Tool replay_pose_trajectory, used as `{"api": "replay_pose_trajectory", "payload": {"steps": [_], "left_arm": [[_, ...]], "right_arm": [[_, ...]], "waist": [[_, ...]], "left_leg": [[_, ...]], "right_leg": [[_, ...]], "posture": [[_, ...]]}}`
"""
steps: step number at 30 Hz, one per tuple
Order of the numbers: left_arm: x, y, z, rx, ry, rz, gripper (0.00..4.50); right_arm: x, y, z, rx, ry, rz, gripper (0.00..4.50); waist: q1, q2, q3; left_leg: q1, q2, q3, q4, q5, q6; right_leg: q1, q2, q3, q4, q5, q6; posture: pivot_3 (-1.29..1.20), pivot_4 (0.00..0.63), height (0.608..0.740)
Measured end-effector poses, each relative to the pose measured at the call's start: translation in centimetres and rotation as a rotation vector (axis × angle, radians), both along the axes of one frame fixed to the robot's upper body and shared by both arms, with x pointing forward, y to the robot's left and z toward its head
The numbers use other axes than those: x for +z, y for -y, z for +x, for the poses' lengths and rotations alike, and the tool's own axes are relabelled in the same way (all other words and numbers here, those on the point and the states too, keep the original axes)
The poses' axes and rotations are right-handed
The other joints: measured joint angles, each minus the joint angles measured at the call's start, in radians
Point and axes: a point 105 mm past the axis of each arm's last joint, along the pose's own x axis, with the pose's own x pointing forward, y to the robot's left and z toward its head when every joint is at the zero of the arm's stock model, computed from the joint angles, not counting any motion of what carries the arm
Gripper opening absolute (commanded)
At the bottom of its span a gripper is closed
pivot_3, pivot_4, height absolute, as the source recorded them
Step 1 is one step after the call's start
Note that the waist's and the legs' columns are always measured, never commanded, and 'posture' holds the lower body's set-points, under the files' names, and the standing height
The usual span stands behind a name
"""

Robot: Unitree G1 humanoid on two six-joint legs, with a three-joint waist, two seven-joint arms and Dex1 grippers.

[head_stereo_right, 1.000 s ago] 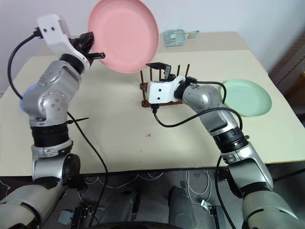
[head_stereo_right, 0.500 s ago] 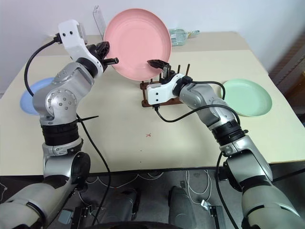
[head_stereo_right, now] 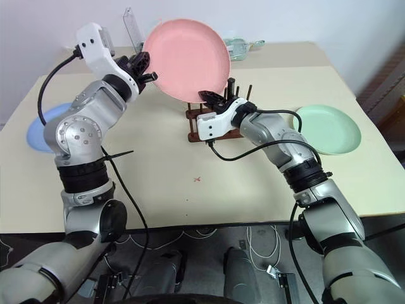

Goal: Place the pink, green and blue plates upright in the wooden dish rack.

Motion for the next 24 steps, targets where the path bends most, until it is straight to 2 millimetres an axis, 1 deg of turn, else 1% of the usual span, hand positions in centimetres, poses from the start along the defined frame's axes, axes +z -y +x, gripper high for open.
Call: {"api": "replay_pose_trajectory", "payload": {"steps": [1, 2, 3, 4, 6, 8, 9, 11, 12, 14, 16, 18, 20, 22, 24], "left_arm": [[0.3, -0.1, -0.1, -0.009, 0.019, -0.048, 2.53], [0.9, -0.5, -0.2, -0.01, 0.047, -0.107, 2.95], [1.8, -1.3, -0.2, 0.009, 0.086, -0.17, 2.95], [2.8, -2.7, -0.3, 0.051, 0.131, -0.226, 2.95], [4.2, -5.5, -0.5, 0.145, 0.199, -0.262, 2.95], [4.4, -7.9, -0.7, 0.224, 0.233, -0.235, 2.95], [3.9, -8.9, -0.7, 0.254, 0.235, -0.202, 2.95], [2.0, -10.2, -0.3, 0.291, 0.198, -0.11, 2.95], [0.8, -10.6, -0.1, 0.292, 0.172, -0.075, 2.95], [-1.7, -10.9, 0.2, 0.267, 0.115, -0.031, 2.95], [-3.8, -10.8, 0.2, 0.223, 0.072, 0.045, 2.95], [-6.3, -10.2, -0.1, 0.15, 0.027, 0.143, 2.95], [-9.0, -9.2, -0.7, 0.057, -0.024, 0.215, 2.95], [-11.4, -7.8, -1.2, -0.041, -0.072, 0.25, 2.95], [-13.0, -6.5, -2.0, -0.125, -0.097, 0.268, 2.95]], "right_arm": [[0.2, 0.2, 0.0, -0.004, -0.005, 0.024, 0.0], [0.4, 0.5, 0.0, -0.011, -0.015, 0.054, 0.0], [0.6, 1.1, 0.0, -0.019, -0.035, 0.102, 0.0], [0.8, 1.8, 0.0, -0.031, -0.062, 0.163, 0.0], [1.4, 3.3, 0.2, -0.056, -0.116, 0.275, 0.0], [2.2, 4.8, 0.0, -0.057, -0.191, 0.417, 0.0], [2.7, 5.2, -0.3, -0.038, -0.243, 0.505, 0.0], [3.7, 5.8, -1.2, 0.035, -0.394, 0.698, 0.0], [4.0, 6.0, -1.8, 0.077, -0.47, 0.769, 0.0], [4.7, 6.4, -2.8, 0.174, -0.636, 0.928, 0.0], [5.4, 6.9, -3.8, 0.255, -0.773, 1.023, 0.0], [5.1, 7.5, -4.3, 0.277, -0.896, 1.059, 0.0], [4.4, 7.8, -4.3, 0.267, -0.978, 1.083, 0.0], [3.7, 7.9, -4.1, 0.254, -1.023, 1.096, 0.0], [3.2, 8.0, -3.8, 0.245, -1.057, 1.131, 0.0]], "waist": [[0.001, 0.0, 0.0], [0.001, 0.0, 0.0], [0.001, 0.0, 0.0], [0.0, 0.0, 0.0], [-0.002, 0.0, 0.0], [-0.002, 0.0, 0.0], [-0.002, 0.0, 0.0], [-0.002, 0.0, 0.0], [-0.001, 0.0, 0.0], [0.0, 0.0, 0.0], [0.003, 0.0, 0.0], [0.003, 0.0, 0.0], [0.0, 0.001, 0.0], [-0.001, 0.001, 0.0], [-0.002, 0.001, 0.0]], "left_leg": [[0.0, 0.0, 0.0, 0.0, 0.0, 0.0], [0.0, 0.0, 0.0, 0.0, 0.0, 0.0], [0.0, 0.0, 0.0, 0.0, 0.0, 0.0], [0.0, 0.0, 0.0, 0.0, 0.0, 0.0], [0.001, 0.0, 0.001, 0.0, 0.0, 0.0], [0.001, 0.0, 0.001, 0.0, 0.0, 0.0], [0.001, 0.0, 0.001, 0.0, 0.0, 0.0], [0.001, 0.0, 0.001, 0.0, 0.0, 0.0], [0.001, 0.0, 0.001, 0.0, 0.0, 0.0], [0.001, 0.0, 0.0, 0.001, 0.0, 0.001], [0.001, 0.0, 0.0, 0.001, -0.003, 0.006], [0.001, 0.0, 0.0, 0.001, -0.004, 0.007], [0.001, 0.0, 0.0, 0.001, -0.004, 0.007], [0.001, 0.0, 0.001, 0.001, -0.004, 0.007], [0.001, 0.001, 0.001, 0.001, -0.004, 0.007]], "right_leg": [[0.0, 0.0, 0.0, 0.0, 0.0, 0.0], [0.0, 0.0, 0.0, 0.0, 0.0, 0.0], [0.0, 0.0, 0.0, 0.0, 0.0, 0.0], [0.0, 0.0, 0.0, 0.0, 0.0, 0.0], [0.0, 0.0, 0.001, 0.0, 0.0, 0.0], [0.0, 0.0, 0.001, 0.0, 0.0, 0.0], [0.0, 0.0, 0.001, 0.0, 0.0, 0.0], [0.001, 0.0, 0.001, 0.0, 0.0, 0.0], [0.001, 0.0, 0.001, 0.0, 0.0, 0.0], [0.001, 0.0, 0.001, 0.0, 0.0, -0.001], [0.001, 0.0, 0.001, 0.001, 0.0, -0.001], [0.001, 0.0, 0.001, 0.001, 0.0, -0.001], [0.001, 0.0, 0.001, 0.001, 0.001, -0.001], [0.001, 0.0, 0.001, 0.001, 0.001, -0.001], [0.001, 0.0, 0.001, 0.001, 0.001, -0.001]], "posture": [[0.0, 0.15, 0.74], [0.0, 0.15, 0.74], [0.0, 0.15, 0.74], [0.0, 0.15, 0.74], [0.0, 0.15, 0.74], [0.0, 0.15, 0.74], [0.0, 0.15, 0.74], [0.0, 0.15, 0.74], [0.0, 0.15, 0.74], [0.0, 0.15, 0.74], [0.0, 0.15, 0.74], [0.0, 0.15, 0.74], [0.0, 0.15, 0.74], [0.0, 0.15, 0.74], [0.0, 0.15, 0.74]]}}
